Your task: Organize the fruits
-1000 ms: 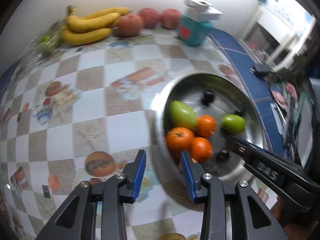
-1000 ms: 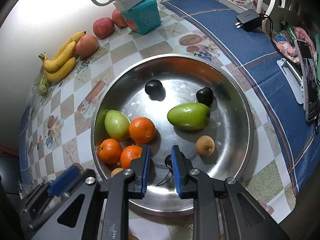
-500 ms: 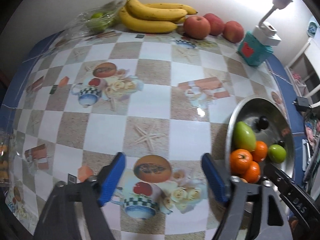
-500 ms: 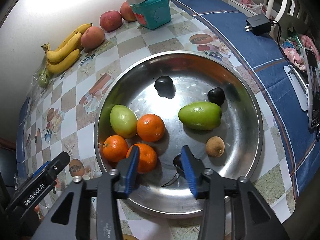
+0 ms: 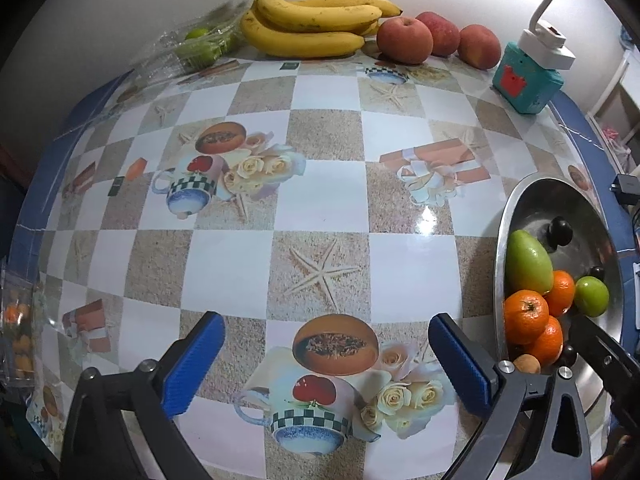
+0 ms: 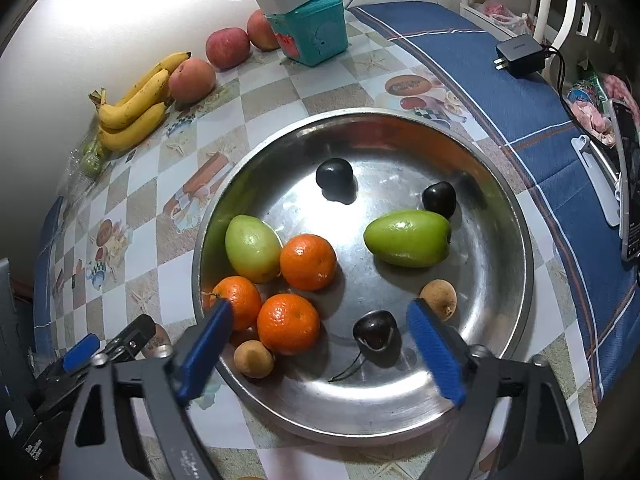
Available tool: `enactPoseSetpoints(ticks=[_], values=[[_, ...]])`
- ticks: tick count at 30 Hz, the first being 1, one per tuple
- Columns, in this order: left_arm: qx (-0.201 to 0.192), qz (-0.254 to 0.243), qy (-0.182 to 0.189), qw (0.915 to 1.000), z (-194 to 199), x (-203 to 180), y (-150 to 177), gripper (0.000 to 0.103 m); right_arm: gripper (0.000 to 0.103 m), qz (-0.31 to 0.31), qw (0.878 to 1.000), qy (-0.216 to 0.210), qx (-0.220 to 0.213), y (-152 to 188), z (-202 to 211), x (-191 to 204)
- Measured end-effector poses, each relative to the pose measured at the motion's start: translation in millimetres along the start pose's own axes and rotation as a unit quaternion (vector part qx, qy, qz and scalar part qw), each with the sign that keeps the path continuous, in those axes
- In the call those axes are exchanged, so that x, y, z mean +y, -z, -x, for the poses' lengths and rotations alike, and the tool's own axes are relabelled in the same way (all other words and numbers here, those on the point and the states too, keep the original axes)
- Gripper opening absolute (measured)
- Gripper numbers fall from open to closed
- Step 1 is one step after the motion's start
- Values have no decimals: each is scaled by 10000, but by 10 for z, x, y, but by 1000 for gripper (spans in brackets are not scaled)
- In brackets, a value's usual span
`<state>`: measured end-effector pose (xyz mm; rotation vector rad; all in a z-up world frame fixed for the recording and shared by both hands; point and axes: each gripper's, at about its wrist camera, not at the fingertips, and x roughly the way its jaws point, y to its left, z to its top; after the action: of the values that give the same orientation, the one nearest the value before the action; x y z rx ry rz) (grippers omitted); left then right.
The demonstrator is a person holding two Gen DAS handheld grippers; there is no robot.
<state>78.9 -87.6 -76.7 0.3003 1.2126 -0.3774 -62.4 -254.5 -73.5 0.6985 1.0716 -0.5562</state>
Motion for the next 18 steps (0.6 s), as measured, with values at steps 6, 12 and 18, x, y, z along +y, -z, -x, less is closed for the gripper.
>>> enactPoseSetpoints(ticks=[6, 12, 18], values=[[-398, -101, -573, 9975, 178, -11, 33, 103, 99, 39, 10000, -65, -47, 60, 54, 19], [-257, 152, -532, 9981, 301, 152, 160, 103, 99, 69, 9999, -125, -33, 166, 125, 4], [-182, 142, -457, 9987, 506, 274, 393, 103, 99, 170, 9998, -142, 12, 325, 209, -8]])
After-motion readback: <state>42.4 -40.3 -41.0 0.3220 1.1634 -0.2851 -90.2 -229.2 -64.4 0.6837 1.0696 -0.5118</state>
